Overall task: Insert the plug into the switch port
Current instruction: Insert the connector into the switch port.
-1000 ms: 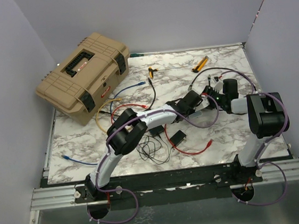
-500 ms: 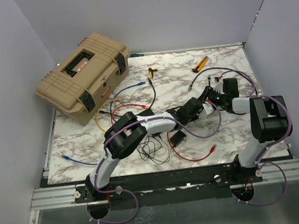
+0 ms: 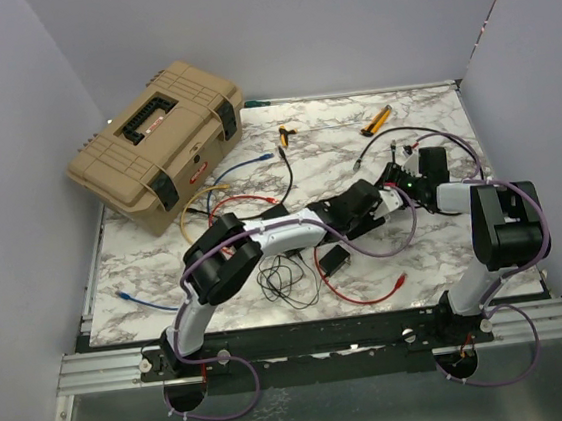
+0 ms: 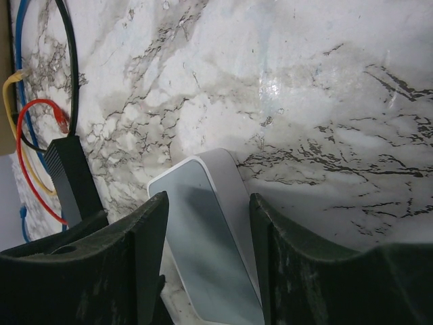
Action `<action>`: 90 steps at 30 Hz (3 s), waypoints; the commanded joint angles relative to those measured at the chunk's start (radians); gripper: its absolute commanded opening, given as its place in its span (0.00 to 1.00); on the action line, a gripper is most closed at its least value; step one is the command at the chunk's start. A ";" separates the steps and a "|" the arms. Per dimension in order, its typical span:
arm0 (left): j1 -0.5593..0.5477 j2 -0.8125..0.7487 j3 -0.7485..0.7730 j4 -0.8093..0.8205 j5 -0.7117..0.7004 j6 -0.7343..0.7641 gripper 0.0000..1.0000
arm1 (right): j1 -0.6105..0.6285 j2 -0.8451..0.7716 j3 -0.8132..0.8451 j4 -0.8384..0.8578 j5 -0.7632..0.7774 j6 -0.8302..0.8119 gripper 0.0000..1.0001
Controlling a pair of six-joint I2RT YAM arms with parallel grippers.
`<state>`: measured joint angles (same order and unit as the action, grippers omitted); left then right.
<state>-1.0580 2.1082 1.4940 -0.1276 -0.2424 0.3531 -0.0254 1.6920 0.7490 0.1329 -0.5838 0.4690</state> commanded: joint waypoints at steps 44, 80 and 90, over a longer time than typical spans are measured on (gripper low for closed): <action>0.171 0.033 -0.016 -0.054 0.361 -0.197 0.03 | -0.016 0.017 -0.035 0.031 -0.104 0.027 0.55; 0.147 0.041 0.096 0.123 0.451 0.014 0.00 | 0.135 0.129 0.056 -0.013 -0.446 -0.122 0.51; 0.121 0.024 0.010 0.150 0.401 0.006 0.00 | 0.107 0.069 0.056 -0.046 -0.293 -0.112 0.51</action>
<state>-0.8696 2.1250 1.5150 -0.2714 0.0734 0.3683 0.0143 1.7912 0.8181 0.1913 -0.7422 0.2764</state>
